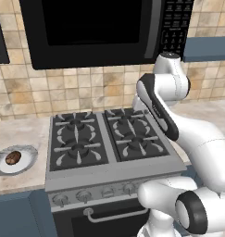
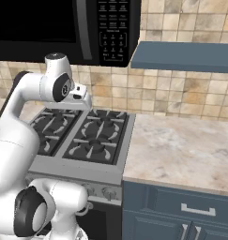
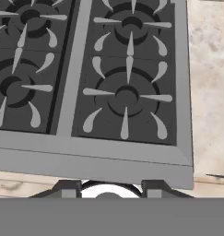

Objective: Pick the potato from the counter and place it in the microwave. Then turn on the microwave.

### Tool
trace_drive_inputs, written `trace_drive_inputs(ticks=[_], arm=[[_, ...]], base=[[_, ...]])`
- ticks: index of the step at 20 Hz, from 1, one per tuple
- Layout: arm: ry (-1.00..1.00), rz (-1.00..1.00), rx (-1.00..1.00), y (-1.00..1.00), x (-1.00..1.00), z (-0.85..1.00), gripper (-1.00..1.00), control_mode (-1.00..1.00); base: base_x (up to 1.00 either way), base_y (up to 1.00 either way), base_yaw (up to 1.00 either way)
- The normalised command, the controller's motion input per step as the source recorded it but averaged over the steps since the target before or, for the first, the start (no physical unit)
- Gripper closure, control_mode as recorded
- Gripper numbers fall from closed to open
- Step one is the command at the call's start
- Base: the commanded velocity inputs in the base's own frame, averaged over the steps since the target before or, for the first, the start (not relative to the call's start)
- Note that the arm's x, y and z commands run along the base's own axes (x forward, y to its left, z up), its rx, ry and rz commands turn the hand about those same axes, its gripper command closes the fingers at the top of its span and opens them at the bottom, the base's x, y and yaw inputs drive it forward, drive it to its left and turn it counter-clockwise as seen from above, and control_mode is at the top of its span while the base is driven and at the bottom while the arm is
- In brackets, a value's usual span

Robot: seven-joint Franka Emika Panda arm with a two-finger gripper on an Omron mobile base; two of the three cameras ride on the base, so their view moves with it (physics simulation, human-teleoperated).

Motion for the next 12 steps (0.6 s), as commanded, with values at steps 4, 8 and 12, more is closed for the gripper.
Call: trace_drive_inputs(ticks=[4,8,12], arm=[[-0.02,0.0,0.0,0.0,-0.09,0.0,-1.0,-1.0],[-0.22,0.0,0.0,0.0,-0.34,0.09,-1.0,-1.0],[-0.29,0.0,0.0,0.0,-0.3,0.32,-1.0,-1.0]], base=[[0.0,0.0,0.0],[0.0,0.0,0.0],[0.0,0.0,0.0]])
